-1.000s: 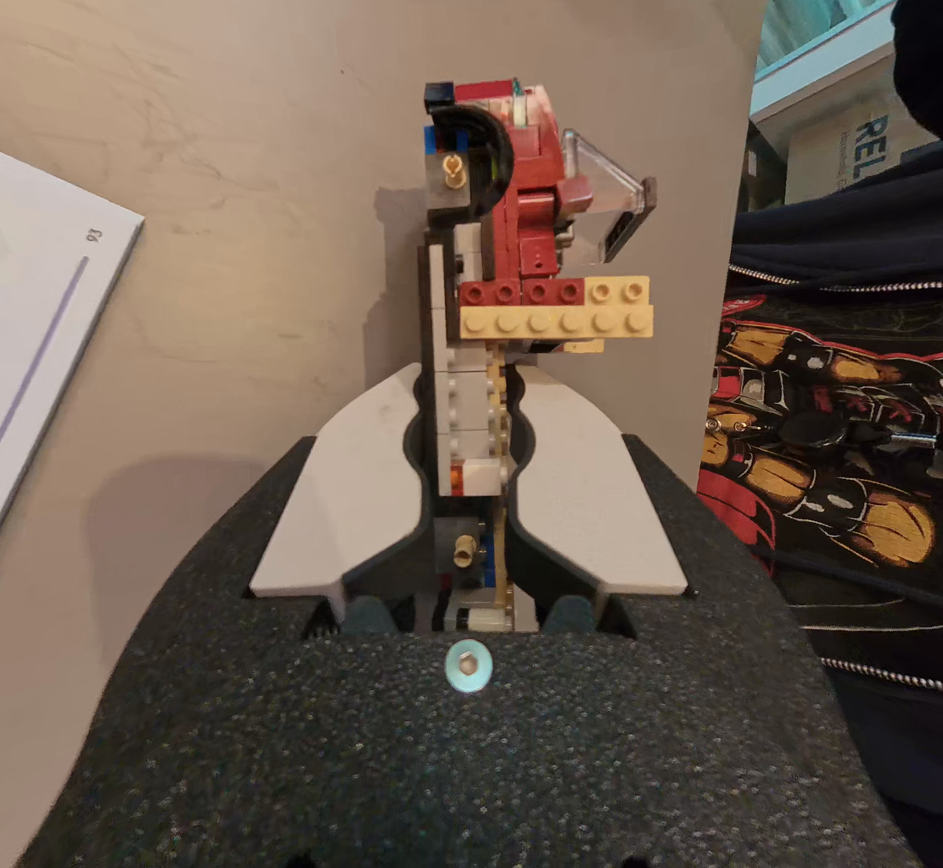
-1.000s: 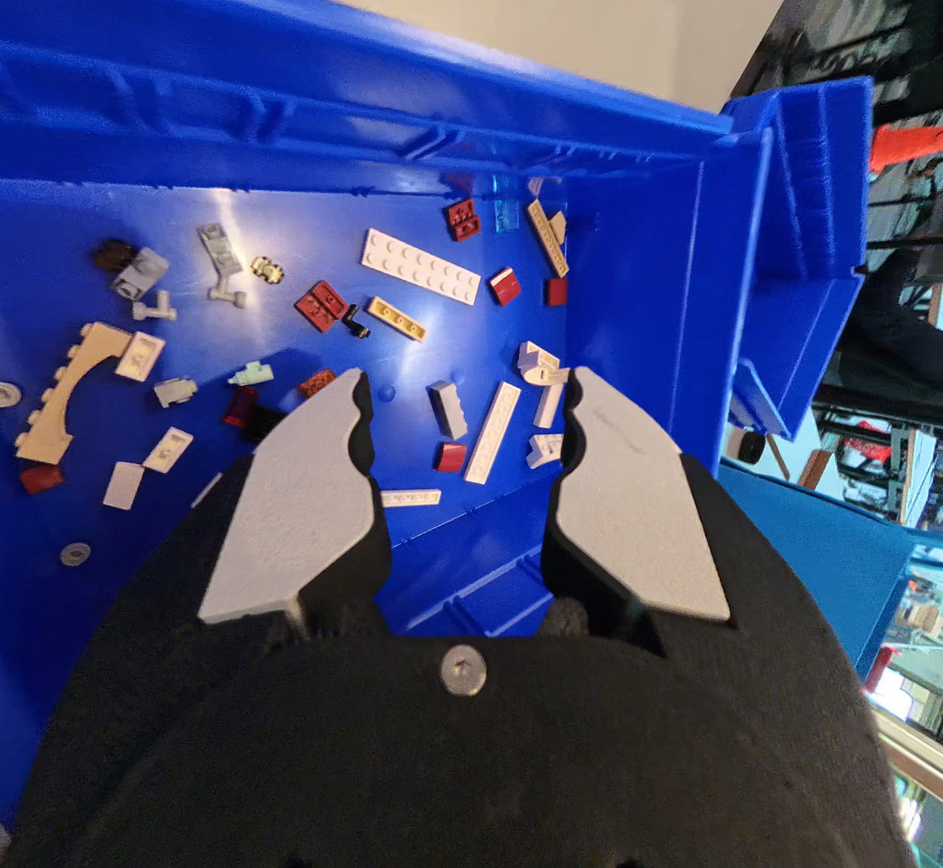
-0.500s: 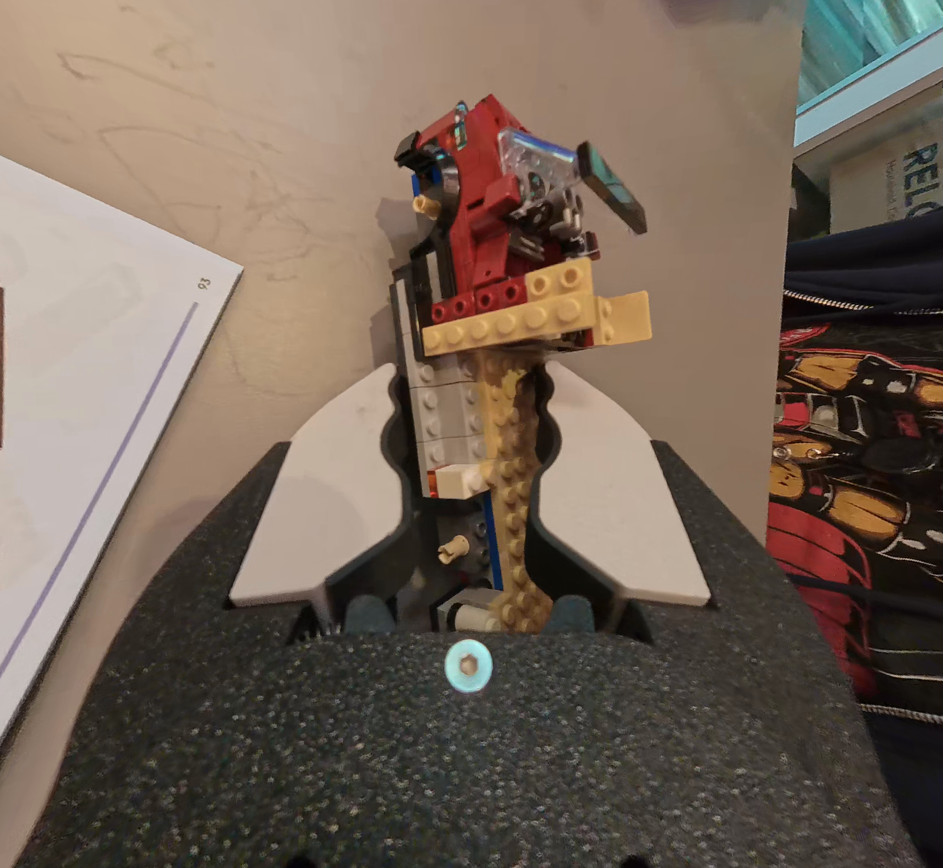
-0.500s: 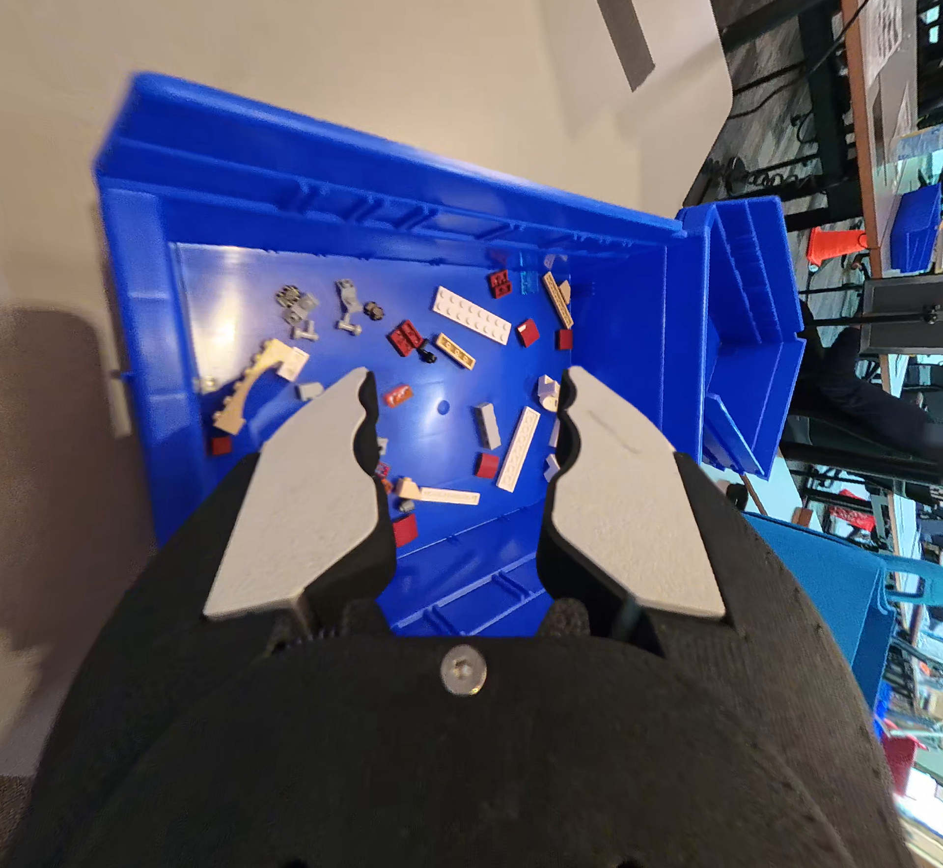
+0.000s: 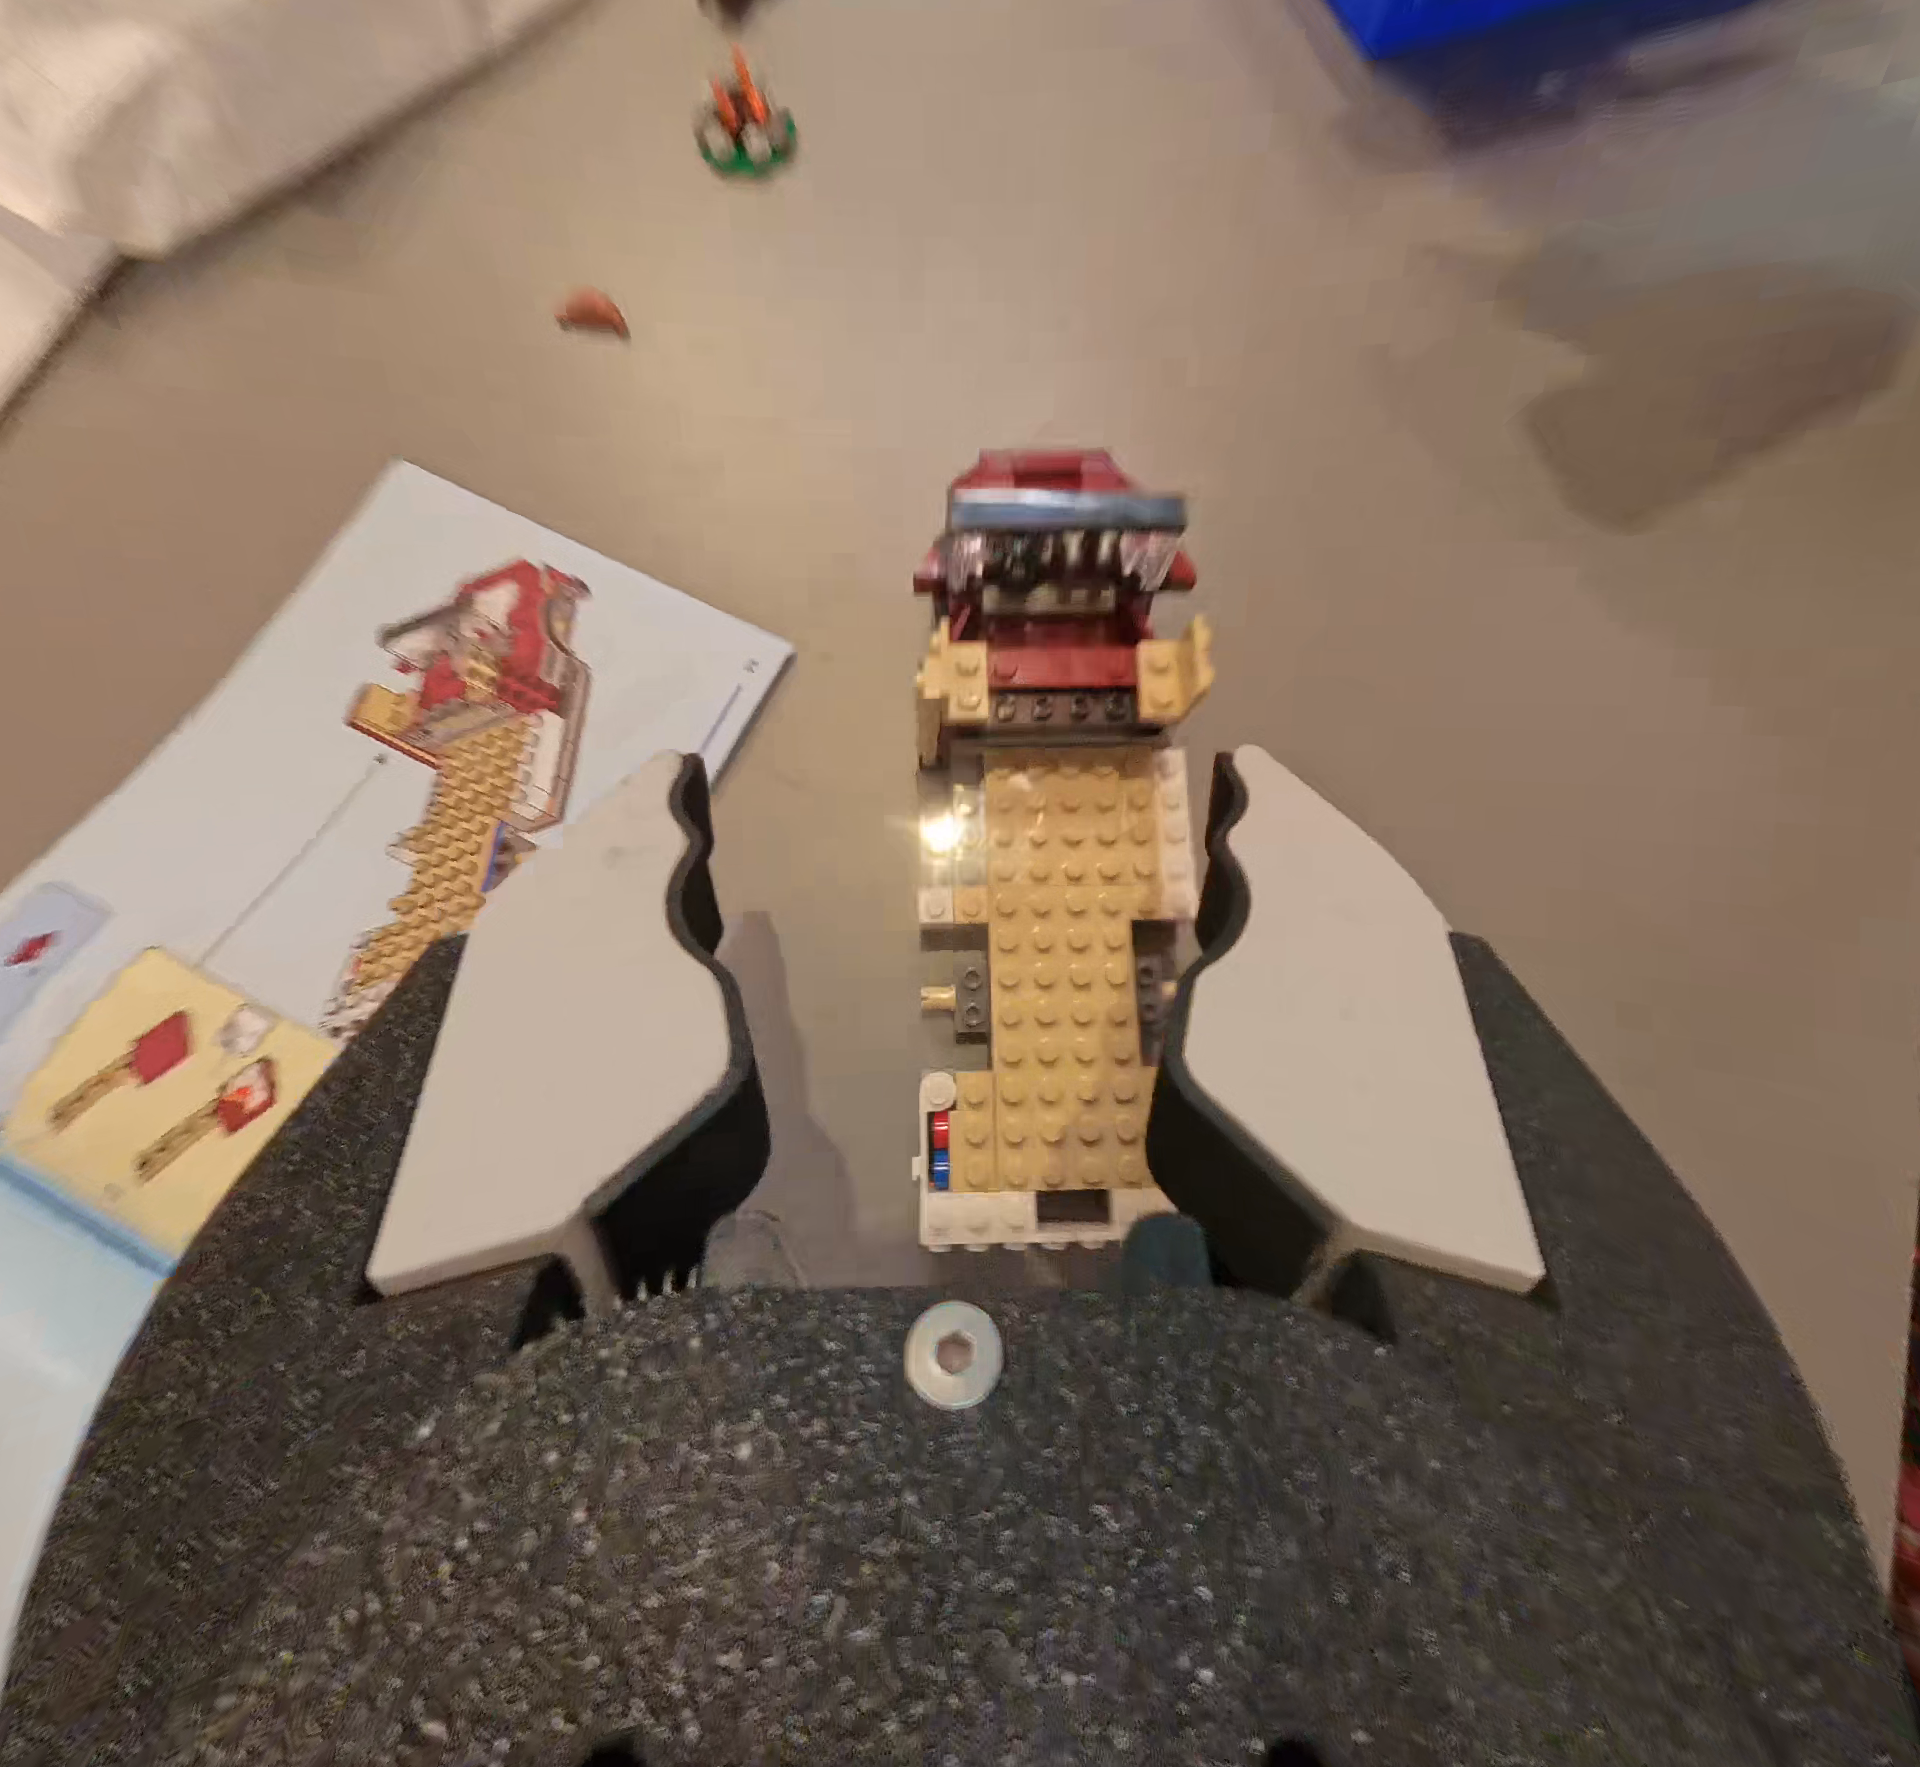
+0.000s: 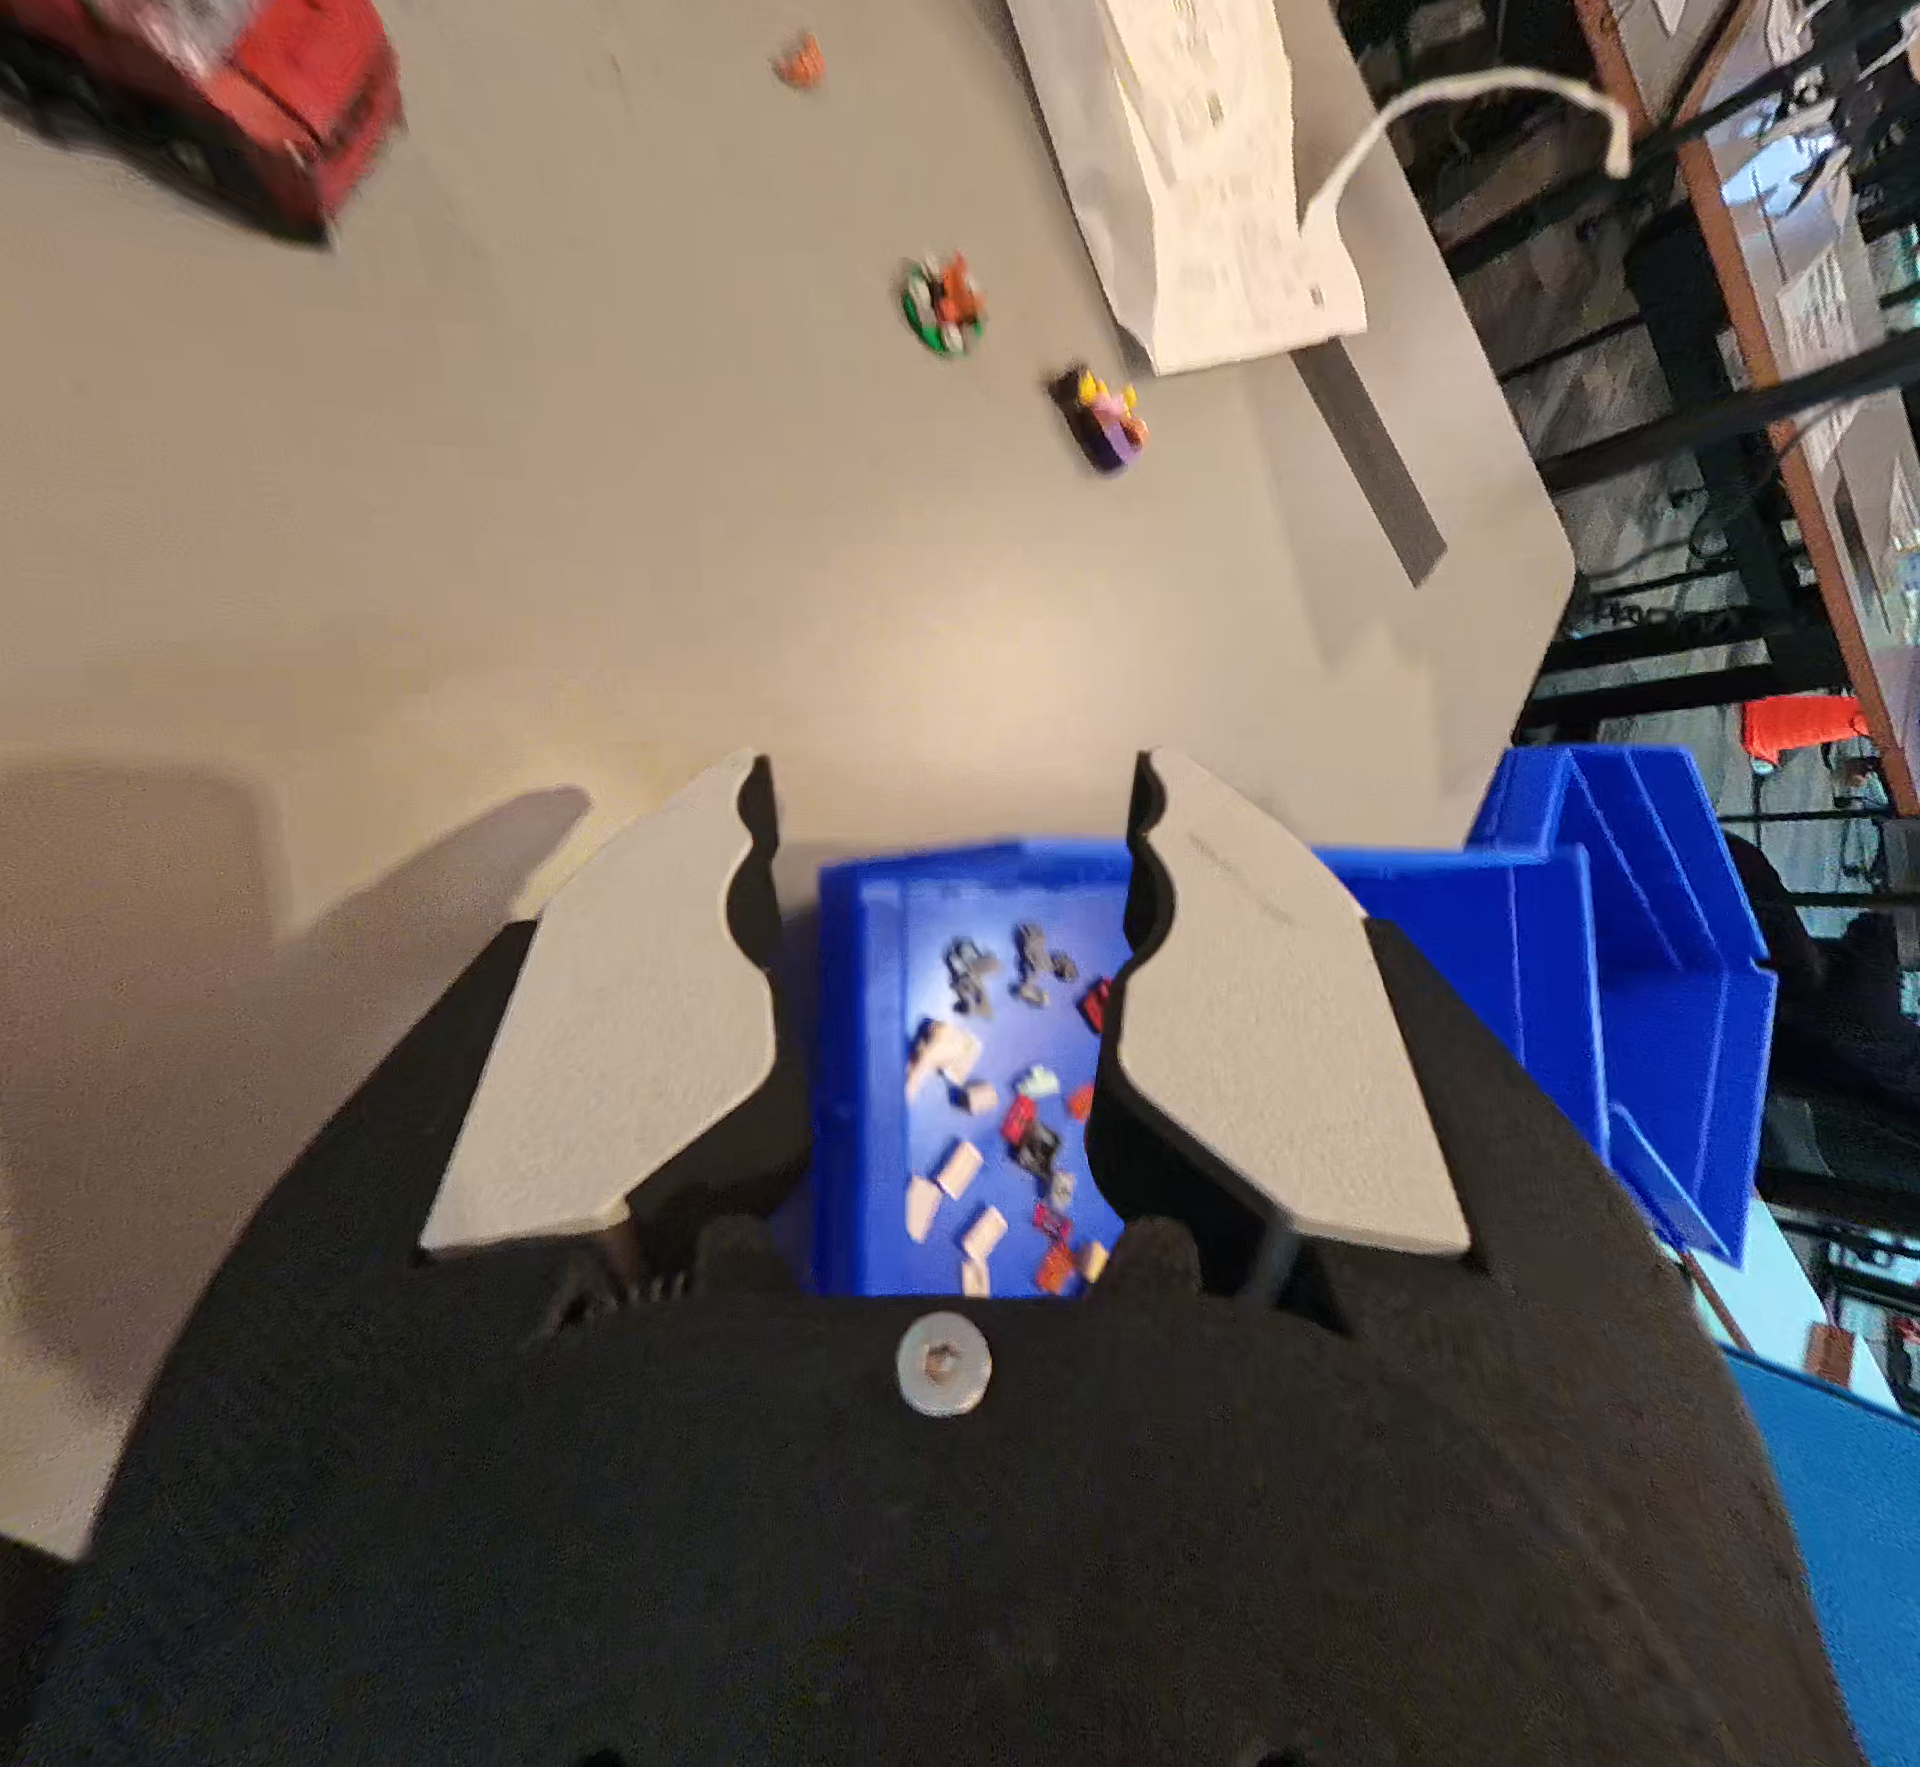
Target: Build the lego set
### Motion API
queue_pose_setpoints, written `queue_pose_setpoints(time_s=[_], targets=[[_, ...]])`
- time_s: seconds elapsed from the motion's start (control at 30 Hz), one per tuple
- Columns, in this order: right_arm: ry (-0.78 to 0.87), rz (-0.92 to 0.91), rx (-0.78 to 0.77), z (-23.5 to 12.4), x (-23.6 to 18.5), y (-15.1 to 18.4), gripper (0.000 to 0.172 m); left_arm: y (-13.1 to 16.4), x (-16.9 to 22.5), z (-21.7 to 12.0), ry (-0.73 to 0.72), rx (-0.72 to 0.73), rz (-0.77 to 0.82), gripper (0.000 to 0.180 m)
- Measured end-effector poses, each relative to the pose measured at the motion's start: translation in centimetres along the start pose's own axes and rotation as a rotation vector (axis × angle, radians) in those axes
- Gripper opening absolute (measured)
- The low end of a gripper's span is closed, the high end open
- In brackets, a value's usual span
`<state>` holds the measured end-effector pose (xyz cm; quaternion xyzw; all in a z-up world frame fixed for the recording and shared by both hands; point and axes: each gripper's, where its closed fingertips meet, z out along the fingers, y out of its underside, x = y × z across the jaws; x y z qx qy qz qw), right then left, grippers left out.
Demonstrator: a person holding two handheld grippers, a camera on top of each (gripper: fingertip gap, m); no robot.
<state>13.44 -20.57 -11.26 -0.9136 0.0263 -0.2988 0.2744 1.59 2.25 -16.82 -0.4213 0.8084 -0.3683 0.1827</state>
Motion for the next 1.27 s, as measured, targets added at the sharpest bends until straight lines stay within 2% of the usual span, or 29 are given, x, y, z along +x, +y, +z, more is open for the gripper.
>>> queue_pose_setpoints(time_s=[0.13, 0.3, 0.37, 0.43, 0.57, 0.83, 1.17, 1.27], targets=[[0.056, 0.019, 0.047, 1.3, -1.4, -5.0, 0.065, -5.3, 3.4, -4.2, -0.124, 0.237, 0.07, 0.091], [0.178, 0.068, 0.073, 3.2, -1.7, -9.6, 0.065, -11.5, 15.3, -8.4, -0.144, 0.595, 0.299, 0.084], [0.204, 0.051, 0.038, 4.0, -2.5, -10.2, 0.067, -12.4, 19.3, -8.5, -0.168, 0.629, 0.399, 0.083], [0.222, 0.016, 0.008, 4.4, -3.5, -10.7, 0.068, -12.5, 21.4, -7.6, -0.201, 0.571, 0.465, 0.084], [0.251, -0.038, -0.01, 4.0, -5.0, -11.5, 0.069, -12.4, 21.8, -6.0, -0.298, 0.451, 0.525, 0.087], [0.293, -0.087, 0.01, 3.1, -5.6, -12.8, 0.07, -12.9, 21.0, -5.0, -0.306, 0.412, 0.533, 0.089], [0.315, -0.097, -0.053, 5.6, -5.3, -12.2, 0.074, -12.1, 19.0, -4.3, -0.306, 0.376, 0.463, 0.086], [0.313, -0.097, -0.052, 6.1, -5.6, -12.1, 0.071, -11.4, 18.9, -4.1, -0.265, 0.345, 0.453, 0.089]])
